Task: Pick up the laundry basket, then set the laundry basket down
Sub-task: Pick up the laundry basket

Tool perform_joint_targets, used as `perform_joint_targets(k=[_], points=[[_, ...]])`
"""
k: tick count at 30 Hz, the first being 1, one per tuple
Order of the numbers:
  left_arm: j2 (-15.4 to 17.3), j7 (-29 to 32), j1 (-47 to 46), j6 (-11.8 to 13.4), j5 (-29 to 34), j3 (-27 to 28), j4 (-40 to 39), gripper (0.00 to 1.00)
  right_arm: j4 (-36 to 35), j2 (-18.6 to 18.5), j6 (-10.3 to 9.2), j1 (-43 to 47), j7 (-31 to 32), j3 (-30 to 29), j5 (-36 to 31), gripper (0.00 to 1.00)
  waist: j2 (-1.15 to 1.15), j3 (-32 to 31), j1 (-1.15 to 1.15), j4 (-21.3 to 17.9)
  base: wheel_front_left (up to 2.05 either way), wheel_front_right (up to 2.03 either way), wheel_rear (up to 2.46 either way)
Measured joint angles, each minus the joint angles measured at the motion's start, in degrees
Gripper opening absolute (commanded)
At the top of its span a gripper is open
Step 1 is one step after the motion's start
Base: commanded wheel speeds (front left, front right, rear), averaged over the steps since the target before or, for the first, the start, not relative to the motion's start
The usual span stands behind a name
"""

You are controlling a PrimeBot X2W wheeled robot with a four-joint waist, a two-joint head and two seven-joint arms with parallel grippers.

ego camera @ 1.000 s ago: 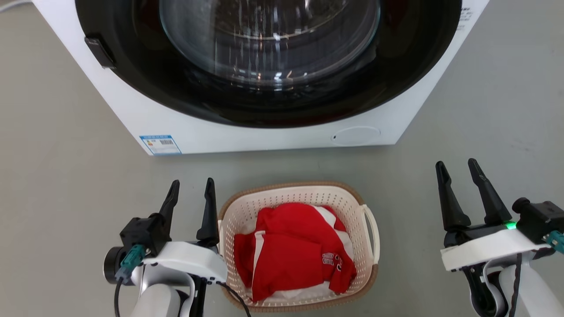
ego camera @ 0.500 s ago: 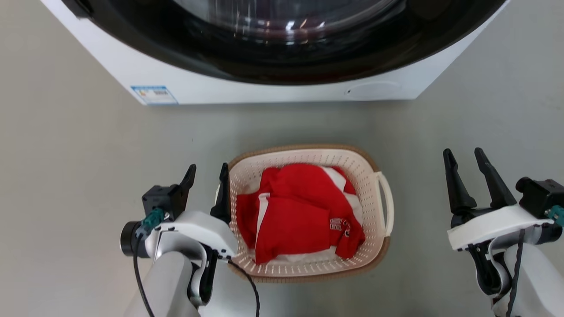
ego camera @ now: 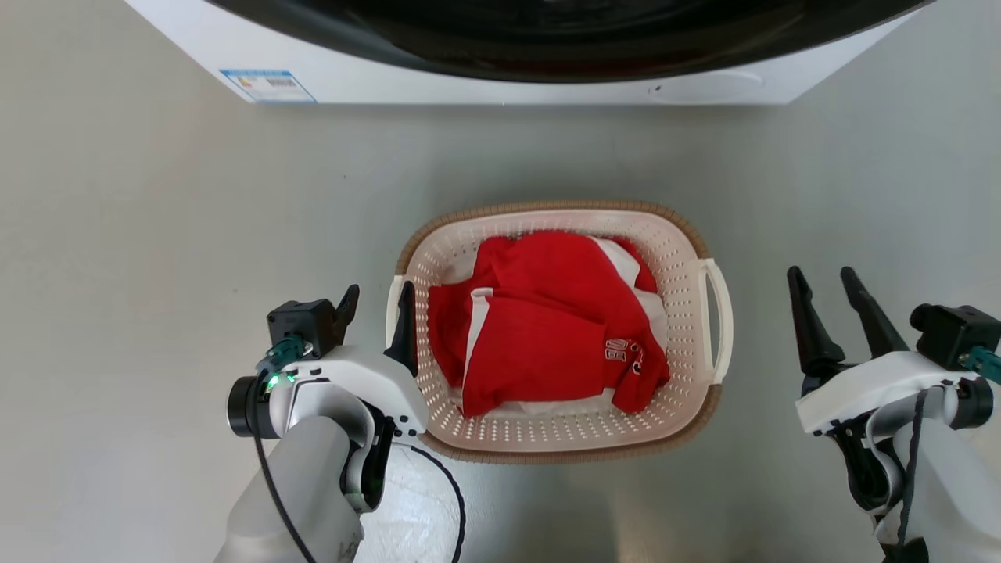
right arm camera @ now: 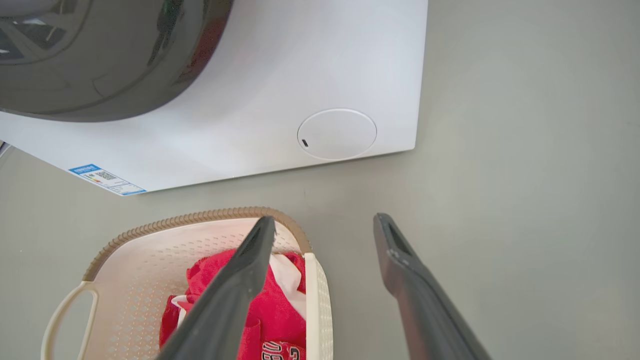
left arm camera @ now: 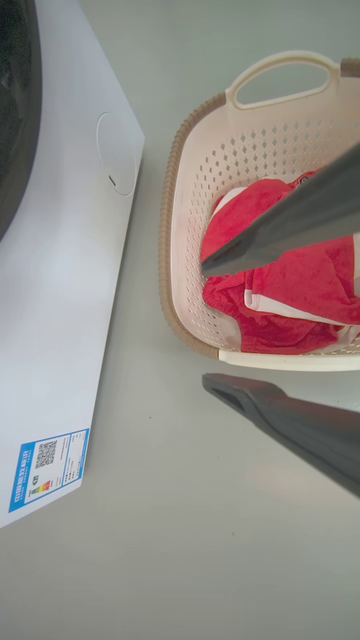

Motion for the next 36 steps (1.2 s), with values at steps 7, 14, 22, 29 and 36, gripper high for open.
perform_joint_targets(k=[7,14,22,29,36], points=[[-0.09,0.00,-4.84,0.27,-3.91,-4.19,7.26,1.00,3.92,-0.98,0.00,-3.92,0.00,5.64,3.71,1.00,0.00,4.62,0.00,0.35,0.00,0.00,0.00],[-0.16,0.00,-9.29,1.03,-7.70,-6.75,12.35,1.00,6.76,-2.14,0.00,-7.50,0.00,11.98,7.28,1.00,0.00,9.12,0.00,0.61,0.00,0.00,0.00],[-0.22,0.00,-13.90,1.03,-10.81,-9.37,15.85,1.00,9.01,-3.16,0.00,-11.80,0.00,18.89,10.55,1.00,0.00,14.18,0.00,0.82,0.00,0.00,0.00],[-0.25,0.00,-16.79,0.99,-14.26,-12.88,17.45,1.00,9.89,-3.77,0.00,-15.58,0.00,22.76,13.26,1.00,0.00,17.90,0.00,1.32,0.00,0.00,0.00],[-0.24,0.00,-18.55,0.99,-16.78,-14.99,18.22,1.00,12.13,-3.90,0.00,-18.23,0.00,25.20,15.70,1.00,0.00,20.01,0.00,1.38,0.00,0.00,0.00]])
